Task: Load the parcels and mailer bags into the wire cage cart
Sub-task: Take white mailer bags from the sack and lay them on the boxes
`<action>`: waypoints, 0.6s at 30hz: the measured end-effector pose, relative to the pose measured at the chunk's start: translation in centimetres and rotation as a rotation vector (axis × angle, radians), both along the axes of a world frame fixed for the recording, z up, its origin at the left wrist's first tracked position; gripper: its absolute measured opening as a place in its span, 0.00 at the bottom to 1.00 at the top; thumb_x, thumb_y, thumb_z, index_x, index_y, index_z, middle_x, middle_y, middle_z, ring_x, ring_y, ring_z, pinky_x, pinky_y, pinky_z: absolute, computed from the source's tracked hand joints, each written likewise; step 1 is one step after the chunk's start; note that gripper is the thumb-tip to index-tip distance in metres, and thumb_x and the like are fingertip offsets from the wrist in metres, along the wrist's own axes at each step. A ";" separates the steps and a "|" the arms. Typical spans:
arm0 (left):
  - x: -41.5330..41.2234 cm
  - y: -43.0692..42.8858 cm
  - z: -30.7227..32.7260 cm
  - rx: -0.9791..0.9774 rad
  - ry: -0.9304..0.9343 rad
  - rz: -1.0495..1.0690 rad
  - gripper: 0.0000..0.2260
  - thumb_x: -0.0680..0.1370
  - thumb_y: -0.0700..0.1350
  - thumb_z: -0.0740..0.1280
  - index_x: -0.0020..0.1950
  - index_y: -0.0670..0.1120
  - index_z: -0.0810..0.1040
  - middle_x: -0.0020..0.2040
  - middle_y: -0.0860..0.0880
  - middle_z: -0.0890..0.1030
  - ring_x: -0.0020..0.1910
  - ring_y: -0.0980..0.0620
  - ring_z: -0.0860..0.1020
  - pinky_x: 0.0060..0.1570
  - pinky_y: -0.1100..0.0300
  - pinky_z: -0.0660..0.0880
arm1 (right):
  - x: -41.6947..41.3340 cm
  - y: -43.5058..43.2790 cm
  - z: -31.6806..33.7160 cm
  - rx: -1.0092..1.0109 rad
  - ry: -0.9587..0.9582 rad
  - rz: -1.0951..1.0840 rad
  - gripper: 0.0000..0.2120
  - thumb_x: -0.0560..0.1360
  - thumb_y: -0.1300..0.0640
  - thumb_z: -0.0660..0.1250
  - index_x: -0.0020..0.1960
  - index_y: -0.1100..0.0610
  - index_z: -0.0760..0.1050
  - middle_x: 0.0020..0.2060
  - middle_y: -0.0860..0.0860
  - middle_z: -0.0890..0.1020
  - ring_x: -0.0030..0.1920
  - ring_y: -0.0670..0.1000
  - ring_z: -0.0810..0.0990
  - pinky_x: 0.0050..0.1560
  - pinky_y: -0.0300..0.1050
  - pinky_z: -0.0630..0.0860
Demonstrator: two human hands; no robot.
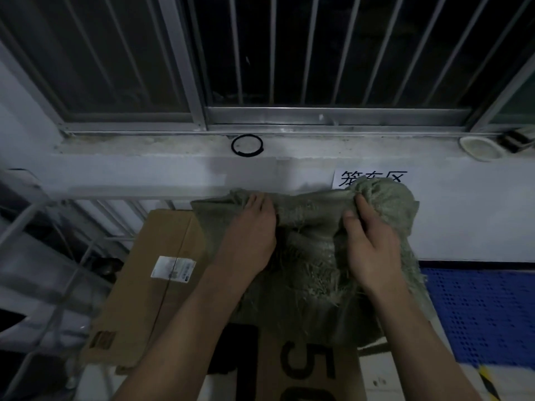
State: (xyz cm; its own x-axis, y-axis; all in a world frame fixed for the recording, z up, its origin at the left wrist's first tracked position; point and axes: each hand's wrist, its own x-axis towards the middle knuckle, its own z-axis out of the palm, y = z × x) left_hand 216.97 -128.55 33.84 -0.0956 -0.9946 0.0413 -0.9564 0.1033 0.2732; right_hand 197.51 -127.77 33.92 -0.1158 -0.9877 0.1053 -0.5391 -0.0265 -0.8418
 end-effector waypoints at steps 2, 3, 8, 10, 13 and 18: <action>1.0 -2.0 -0.7 -0.005 -0.007 -0.011 0.31 0.81 0.36 0.62 0.80 0.36 0.50 0.80 0.39 0.54 0.80 0.44 0.54 0.77 0.57 0.51 | 0.7 -1.6 -0.9 0.000 0.014 0.000 0.37 0.75 0.35 0.53 0.80 0.52 0.59 0.56 0.57 0.82 0.50 0.50 0.80 0.53 0.45 0.74; 1.4 -2.9 -1.3 0.000 -0.008 -0.012 0.32 0.81 0.36 0.61 0.80 0.36 0.48 0.81 0.39 0.52 0.80 0.44 0.52 0.78 0.57 0.50 | 0.9 -2.4 -1.7 0.005 0.020 0.007 0.35 0.77 0.37 0.54 0.80 0.51 0.59 0.57 0.57 0.82 0.49 0.49 0.80 0.51 0.44 0.73; 2.7 -5.7 -7.3 0.080 -0.011 -0.007 0.28 0.80 0.34 0.61 0.78 0.35 0.56 0.78 0.37 0.59 0.78 0.42 0.57 0.78 0.54 0.53 | 2.1 -5.0 -6.7 0.112 0.039 0.062 0.29 0.82 0.43 0.57 0.80 0.52 0.58 0.67 0.48 0.74 0.67 0.50 0.73 0.63 0.41 0.67; 2.9 -5.9 -10.6 0.159 -0.011 -0.008 0.24 0.79 0.35 0.61 0.75 0.36 0.62 0.74 0.37 0.65 0.75 0.42 0.62 0.76 0.55 0.55 | 2.3 -5.3 -9.2 0.154 0.133 0.093 0.29 0.82 0.44 0.56 0.80 0.55 0.58 0.72 0.52 0.72 0.68 0.51 0.72 0.65 0.42 0.67; 3.2 -6.3 -15.2 0.312 -0.073 -0.030 0.26 0.81 0.38 0.61 0.78 0.35 0.57 0.77 0.36 0.60 0.77 0.38 0.57 0.77 0.51 0.53 | 2.3 -5.6 -13.4 0.259 0.313 0.147 0.28 0.83 0.48 0.56 0.79 0.59 0.59 0.76 0.58 0.67 0.73 0.60 0.68 0.71 0.47 0.64; 3.4 -6.4 -20.6 0.521 -0.119 -0.083 0.31 0.84 0.42 0.57 0.80 0.36 0.42 0.81 0.37 0.46 0.80 0.37 0.46 0.78 0.46 0.49 | 1.3 -4.9 -21.0 0.447 0.512 0.268 0.30 0.84 0.50 0.56 0.81 0.61 0.52 0.81 0.53 0.46 0.81 0.56 0.46 0.79 0.53 0.51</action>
State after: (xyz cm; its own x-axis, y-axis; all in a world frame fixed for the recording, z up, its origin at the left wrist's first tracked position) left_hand 220.36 -134.98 13.19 -0.1486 -0.8694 -0.4712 -0.9783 0.0596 0.1985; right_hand 198.81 -132.69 12.96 0.0914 -0.9367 -0.3381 -0.8912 0.0745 -0.4475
